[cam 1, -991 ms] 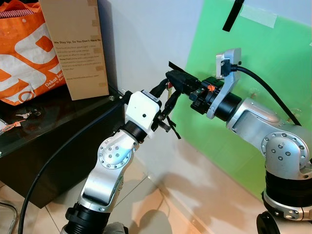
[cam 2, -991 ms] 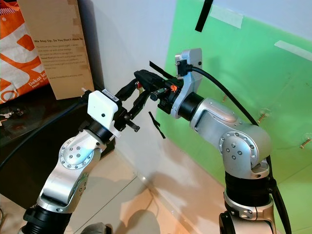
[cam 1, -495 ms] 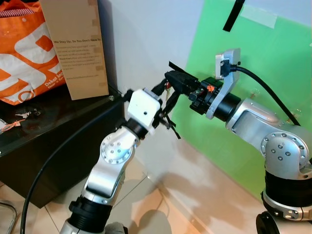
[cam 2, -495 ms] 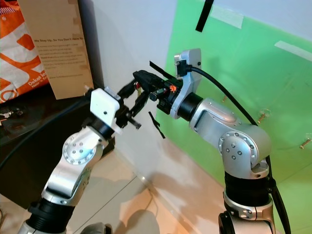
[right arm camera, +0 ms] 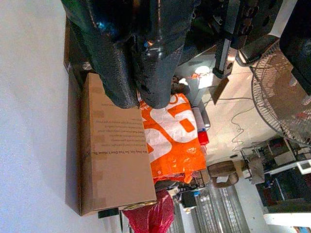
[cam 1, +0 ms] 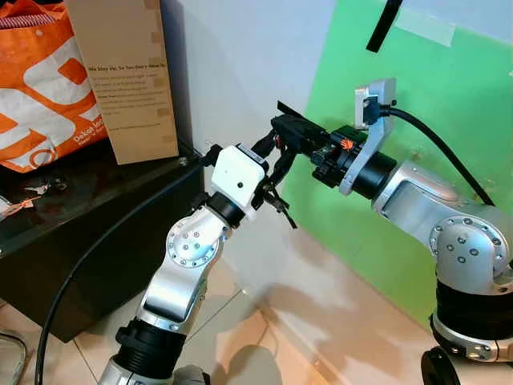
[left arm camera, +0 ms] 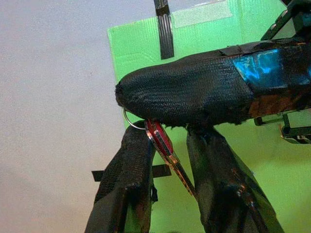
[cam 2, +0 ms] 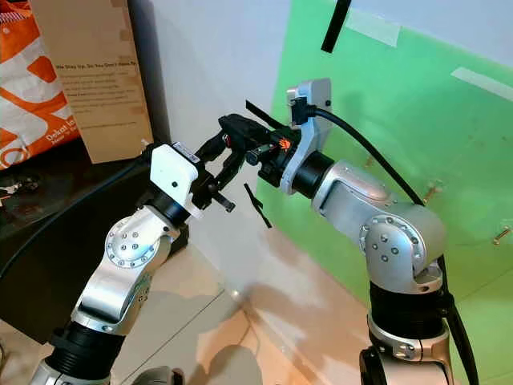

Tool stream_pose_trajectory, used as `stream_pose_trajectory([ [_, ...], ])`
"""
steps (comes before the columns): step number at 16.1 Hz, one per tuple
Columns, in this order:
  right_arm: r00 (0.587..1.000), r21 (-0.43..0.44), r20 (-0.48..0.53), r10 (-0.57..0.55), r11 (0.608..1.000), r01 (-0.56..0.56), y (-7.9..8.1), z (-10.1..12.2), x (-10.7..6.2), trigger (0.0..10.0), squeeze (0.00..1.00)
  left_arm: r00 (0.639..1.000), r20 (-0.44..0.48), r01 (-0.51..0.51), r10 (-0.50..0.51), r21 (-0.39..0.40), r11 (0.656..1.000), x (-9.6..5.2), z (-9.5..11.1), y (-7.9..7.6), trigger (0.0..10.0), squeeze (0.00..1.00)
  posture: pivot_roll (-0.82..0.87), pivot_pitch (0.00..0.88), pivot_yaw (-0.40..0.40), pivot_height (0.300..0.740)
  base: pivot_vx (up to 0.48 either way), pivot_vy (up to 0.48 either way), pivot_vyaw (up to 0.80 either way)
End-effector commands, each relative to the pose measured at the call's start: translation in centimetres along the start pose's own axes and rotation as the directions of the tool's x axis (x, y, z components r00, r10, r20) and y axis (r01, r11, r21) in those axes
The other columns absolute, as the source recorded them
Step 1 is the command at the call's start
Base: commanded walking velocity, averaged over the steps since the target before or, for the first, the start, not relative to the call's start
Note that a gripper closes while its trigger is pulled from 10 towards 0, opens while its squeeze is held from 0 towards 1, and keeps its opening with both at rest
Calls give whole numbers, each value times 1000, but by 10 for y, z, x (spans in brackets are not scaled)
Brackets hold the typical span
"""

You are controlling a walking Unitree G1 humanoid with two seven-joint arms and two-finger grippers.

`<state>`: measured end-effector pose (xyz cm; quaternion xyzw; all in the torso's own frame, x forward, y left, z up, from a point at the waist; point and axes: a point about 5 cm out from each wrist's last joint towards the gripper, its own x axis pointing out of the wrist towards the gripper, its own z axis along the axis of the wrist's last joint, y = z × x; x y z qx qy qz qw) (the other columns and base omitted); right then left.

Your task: Hang keys on a hook

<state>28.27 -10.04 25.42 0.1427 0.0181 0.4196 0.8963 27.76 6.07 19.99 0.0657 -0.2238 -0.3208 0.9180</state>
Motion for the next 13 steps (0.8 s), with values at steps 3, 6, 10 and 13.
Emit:
stream_pose_trajectory([
  [3,1000,-6,1,2,1000,-2,-2,5,1,10000,0,1000,16,-7,7,4,1000,-3,3,-6,10000,0,8,0,-105,740,0,0,0],
  [6,1000,-6,1,3,1000,-3,-2,5,1,10000,0,1000,15,-19,19,4,1000,-5,3,-6,10000,0,8,0,-106,740,0,0,0],
  [10,1000,-9,2,3,1000,-3,-1,5,1,10000,0,999,26,-18,18,0,1000,-4,4,-7,10000,1000,8,0,-104,740,0,0,0],
  [13,1000,-10,4,-1,1000,1,-2,5,1,10000,0,1000,26,-16,15,5,1000,-4,4,-8,10000,0,6,0,-102,740,0,0,0],
])
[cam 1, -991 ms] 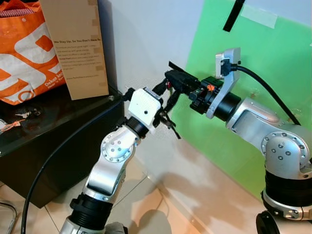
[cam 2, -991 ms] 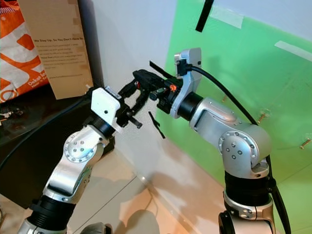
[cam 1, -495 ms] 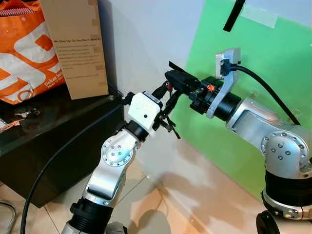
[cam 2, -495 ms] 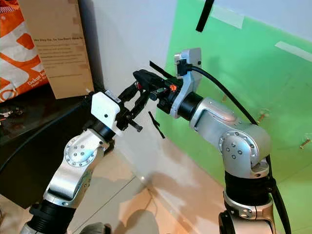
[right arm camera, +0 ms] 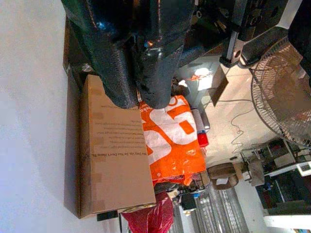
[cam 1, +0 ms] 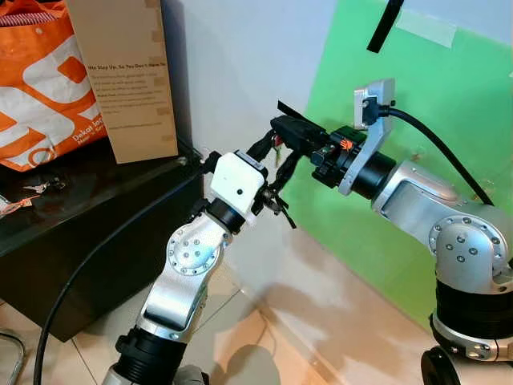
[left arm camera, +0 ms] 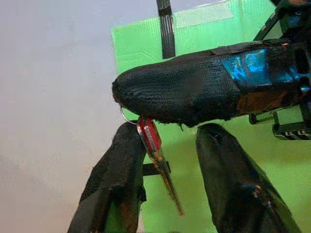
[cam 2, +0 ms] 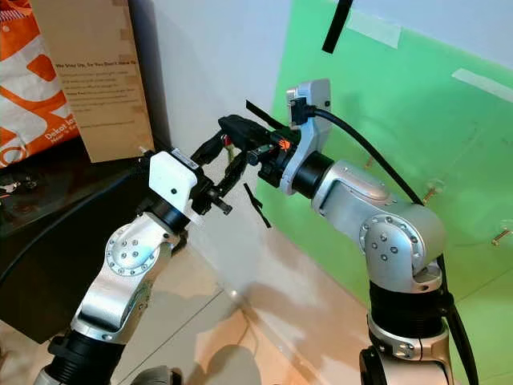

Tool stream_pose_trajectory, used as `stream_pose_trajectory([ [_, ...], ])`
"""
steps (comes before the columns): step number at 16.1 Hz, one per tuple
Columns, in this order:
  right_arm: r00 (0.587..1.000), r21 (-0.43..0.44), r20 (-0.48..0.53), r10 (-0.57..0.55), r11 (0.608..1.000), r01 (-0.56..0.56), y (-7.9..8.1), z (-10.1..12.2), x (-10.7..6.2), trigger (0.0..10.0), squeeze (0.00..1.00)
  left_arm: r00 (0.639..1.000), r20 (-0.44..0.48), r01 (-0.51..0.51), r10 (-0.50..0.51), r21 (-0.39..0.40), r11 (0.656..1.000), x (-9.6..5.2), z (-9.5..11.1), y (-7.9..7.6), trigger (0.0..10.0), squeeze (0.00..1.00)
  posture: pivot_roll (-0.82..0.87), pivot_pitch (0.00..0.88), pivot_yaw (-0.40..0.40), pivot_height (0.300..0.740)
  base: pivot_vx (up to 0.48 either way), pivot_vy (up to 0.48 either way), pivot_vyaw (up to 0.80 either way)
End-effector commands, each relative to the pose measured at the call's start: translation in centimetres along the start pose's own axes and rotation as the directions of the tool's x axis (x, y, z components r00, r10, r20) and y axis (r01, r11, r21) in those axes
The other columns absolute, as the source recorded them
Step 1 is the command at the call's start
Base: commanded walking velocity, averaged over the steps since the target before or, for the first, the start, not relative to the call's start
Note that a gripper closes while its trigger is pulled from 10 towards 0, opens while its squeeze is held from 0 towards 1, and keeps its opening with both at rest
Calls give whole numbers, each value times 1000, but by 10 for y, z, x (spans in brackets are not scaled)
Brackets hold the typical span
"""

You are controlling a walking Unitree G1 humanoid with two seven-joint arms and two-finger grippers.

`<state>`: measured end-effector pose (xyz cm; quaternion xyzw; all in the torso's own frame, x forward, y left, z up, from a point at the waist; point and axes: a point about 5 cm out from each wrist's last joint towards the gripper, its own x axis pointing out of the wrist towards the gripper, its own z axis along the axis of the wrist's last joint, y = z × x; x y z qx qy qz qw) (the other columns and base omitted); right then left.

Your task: Hang keys on a hook

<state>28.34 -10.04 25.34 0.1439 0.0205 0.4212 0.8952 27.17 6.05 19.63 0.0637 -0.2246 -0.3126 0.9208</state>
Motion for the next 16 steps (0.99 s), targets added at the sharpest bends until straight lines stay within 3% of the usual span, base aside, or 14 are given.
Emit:
stream_pose_trajectory([
  [1,1000,-15,8,-4,1000,4,-1,6,0,10000,0,1000,26,2,-3,4,1000,1,5,-4,10000,0,6,0,-102,740,0,0,0],
  [15,1000,-8,8,-14,1000,14,-3,5,2,10000,0,999,42,-12,11,16,1000,1,8,-3,10000,0,13,0,-106,740,0,0,0],
  [16,1000,-8,9,-14,1000,14,-3,5,2,10000,0,999,45,-8,7,18,1000,1,8,-3,9333,0,14,0,-106,740,0,0,0],
])
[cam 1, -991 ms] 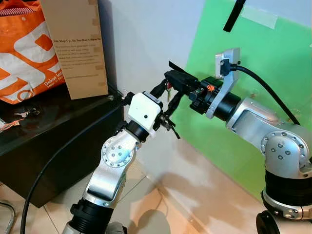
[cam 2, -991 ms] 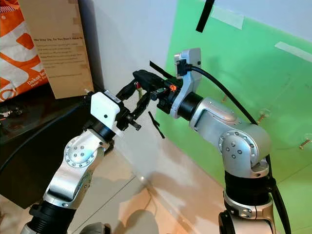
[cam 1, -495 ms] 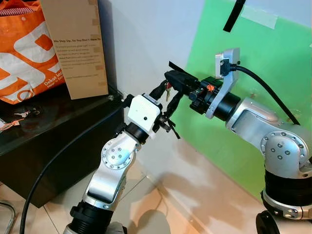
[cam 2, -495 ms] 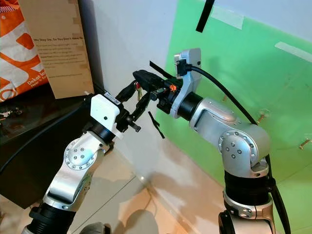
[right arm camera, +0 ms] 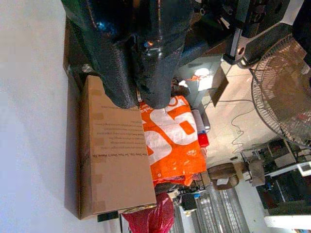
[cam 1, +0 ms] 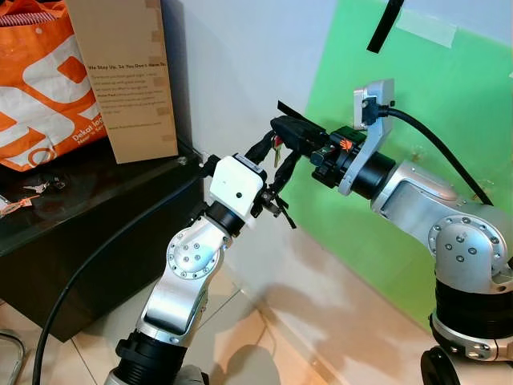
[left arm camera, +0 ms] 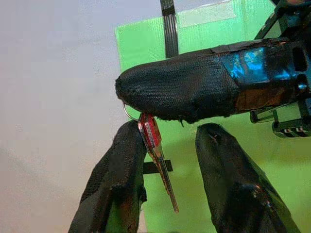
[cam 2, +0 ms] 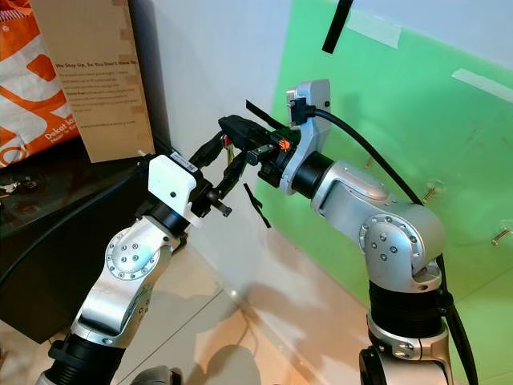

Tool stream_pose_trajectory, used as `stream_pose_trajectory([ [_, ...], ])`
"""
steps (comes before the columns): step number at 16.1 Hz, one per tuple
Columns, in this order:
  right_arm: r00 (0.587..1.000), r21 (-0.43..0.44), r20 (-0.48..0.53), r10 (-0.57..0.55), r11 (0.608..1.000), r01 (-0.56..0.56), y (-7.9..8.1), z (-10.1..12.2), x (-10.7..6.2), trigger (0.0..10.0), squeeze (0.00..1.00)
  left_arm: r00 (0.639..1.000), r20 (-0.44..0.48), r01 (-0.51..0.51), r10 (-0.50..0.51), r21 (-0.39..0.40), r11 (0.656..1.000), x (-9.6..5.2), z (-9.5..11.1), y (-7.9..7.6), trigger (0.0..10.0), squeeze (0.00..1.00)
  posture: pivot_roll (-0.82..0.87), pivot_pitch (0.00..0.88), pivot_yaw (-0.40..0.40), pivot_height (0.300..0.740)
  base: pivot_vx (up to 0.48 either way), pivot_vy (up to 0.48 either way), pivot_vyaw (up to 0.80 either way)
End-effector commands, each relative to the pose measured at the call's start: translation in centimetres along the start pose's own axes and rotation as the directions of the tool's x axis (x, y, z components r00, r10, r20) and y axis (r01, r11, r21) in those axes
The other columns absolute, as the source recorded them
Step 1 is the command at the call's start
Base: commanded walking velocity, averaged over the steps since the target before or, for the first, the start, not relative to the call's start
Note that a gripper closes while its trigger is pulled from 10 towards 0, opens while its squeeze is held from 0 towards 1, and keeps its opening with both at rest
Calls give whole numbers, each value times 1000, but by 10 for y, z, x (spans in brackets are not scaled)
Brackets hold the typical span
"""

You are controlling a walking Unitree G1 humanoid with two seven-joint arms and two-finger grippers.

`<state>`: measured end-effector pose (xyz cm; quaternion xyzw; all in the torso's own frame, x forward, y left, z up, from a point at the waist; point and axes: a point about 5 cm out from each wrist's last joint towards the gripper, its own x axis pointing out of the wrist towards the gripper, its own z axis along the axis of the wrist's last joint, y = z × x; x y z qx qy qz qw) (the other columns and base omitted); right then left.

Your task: Hang keys on a hook

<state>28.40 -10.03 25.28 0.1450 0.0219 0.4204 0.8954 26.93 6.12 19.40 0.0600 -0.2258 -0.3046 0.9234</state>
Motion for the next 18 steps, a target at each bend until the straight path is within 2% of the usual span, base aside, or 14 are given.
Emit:
stream_pose_trajectory([
  [1,1000,-10,10,-12,1000,12,-3,6,1,10000,0,999,43,11,-12,21,1000,4,9,-2,8196,0,14,0,-106,740,0,0,0],
  [3,1000,-10,11,-11,1000,11,-3,6,2,10000,0,999,45,13,-14,23,1000,5,9,-2,4863,0,14,0,-106,740,0,0,0],
  [6,1000,-9,12,-8,1000,8,-2,6,2,10000,0,999,45,13,-14,22,1000,5,9,-2,4549,0,14,0,-106,740,0,0,0],
  [7,1000,-9,12,-7,1000,7,-2,6,2,10000,0,999,47,13,-14,23,1000,6,9,-1,4000,0,14,0,-107,740,0,0,0],
  [10,1000,-9,11,-7,1000,7,-2,6,2,10000,0,999,51,14,-15,26,1000,7,10,-1,3255,0,14,0,-106,740,0,0,0],
  [16,1000,-8,7,-10,1000,10,-3,4,1,10000,0,998,59,14,-16,49,999,8,12,2,3373,0,21,0,-104,740,0,0,0],
  [18,1000,-6,7,-12,1000,12,-3,3,1,10000,0,998,63,20,-24,58,998,8,14,3,2824,0,23,0,-100,740,0,0,0],
])
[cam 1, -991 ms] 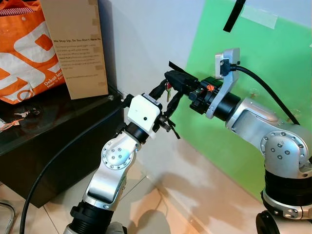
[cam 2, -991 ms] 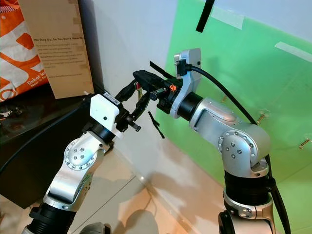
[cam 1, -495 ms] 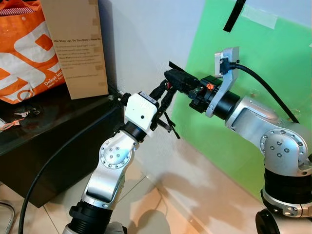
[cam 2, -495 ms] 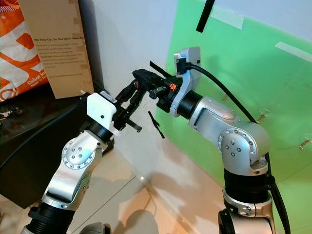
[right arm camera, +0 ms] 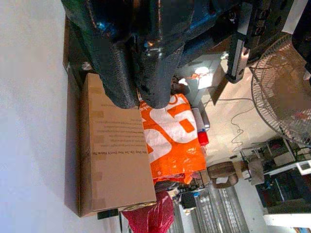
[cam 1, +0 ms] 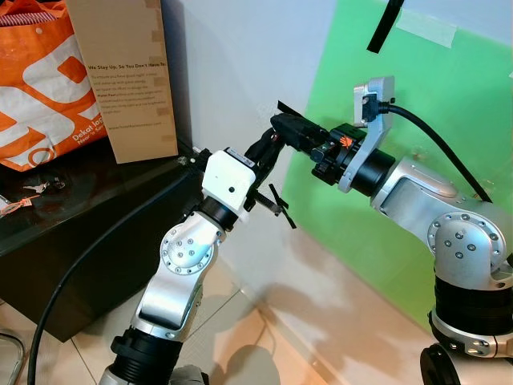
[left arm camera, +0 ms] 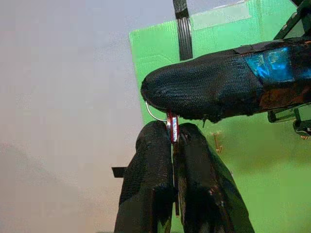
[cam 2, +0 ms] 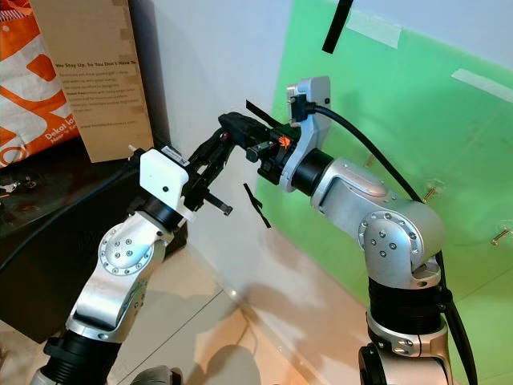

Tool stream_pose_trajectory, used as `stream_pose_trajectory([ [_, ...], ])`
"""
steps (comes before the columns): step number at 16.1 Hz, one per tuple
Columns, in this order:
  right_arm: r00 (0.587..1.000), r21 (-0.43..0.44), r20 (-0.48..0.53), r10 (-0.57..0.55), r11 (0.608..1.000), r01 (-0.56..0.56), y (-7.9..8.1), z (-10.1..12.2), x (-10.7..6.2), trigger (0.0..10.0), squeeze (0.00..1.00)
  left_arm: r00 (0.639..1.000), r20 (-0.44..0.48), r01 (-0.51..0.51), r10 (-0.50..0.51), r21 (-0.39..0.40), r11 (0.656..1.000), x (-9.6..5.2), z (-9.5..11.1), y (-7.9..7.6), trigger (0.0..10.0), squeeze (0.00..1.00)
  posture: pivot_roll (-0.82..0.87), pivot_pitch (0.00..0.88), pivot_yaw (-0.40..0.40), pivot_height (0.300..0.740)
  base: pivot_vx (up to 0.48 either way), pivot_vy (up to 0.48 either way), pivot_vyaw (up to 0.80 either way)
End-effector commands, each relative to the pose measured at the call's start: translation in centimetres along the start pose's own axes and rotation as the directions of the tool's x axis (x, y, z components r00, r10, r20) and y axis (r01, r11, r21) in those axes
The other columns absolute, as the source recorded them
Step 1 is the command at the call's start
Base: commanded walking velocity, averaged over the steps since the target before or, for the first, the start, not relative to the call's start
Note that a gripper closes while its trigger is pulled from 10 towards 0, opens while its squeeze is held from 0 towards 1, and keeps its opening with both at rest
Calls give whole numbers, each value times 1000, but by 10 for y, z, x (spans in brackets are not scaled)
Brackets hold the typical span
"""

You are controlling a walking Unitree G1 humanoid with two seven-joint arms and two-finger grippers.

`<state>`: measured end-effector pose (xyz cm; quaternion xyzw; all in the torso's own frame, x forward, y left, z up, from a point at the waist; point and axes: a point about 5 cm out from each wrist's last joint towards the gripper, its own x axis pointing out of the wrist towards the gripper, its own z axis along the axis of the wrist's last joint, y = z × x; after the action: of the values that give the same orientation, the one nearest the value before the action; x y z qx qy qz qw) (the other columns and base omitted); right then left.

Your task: Hang keys on a hook

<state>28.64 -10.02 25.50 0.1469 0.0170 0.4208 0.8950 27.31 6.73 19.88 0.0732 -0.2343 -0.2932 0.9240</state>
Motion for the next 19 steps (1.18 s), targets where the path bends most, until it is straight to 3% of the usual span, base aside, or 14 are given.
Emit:
stream_pose_trajectory([
  [1,1000,-5,-3,-17,1000,17,-2,1,-1,10000,0,997,59,39,-41,24,999,7,12,-4,2039,0,23,0,-100,740,0,0,0],
  [5,997,6,-12,-71,997,71,-9,-3,-3,10000,0,998,38,50,-51,11,999,7,10,-5,588,0,22,0,-95,740,0,0,0],
  [8,991,26,-28,-130,991,130,-17,-6,-4,10000,0,999,14,51,-51,8,999,7,8,-5,588,0,25,0,-96,740,0,0,0],
  [9,987,36,-37,-156,987,157,-21,-8,-4,10000,224,999,-2,47,-47,5,999,7,7,-4,627,0,26,0,-96,740,0,0,0],
  [10,984,45,-41,-171,984,173,-23,-9,-5,10000,1000,999,-13,40,-40,4,999,7,5,-3,706,0,27,0,-96,740,0,0,0],
  [19,980,54,-27,-198,978,200,-28,-6,-8,10000,1000,999,-38,32,-32,7,999,6,4,1,1098,0,28,0,-88,740,0,0,0],
])
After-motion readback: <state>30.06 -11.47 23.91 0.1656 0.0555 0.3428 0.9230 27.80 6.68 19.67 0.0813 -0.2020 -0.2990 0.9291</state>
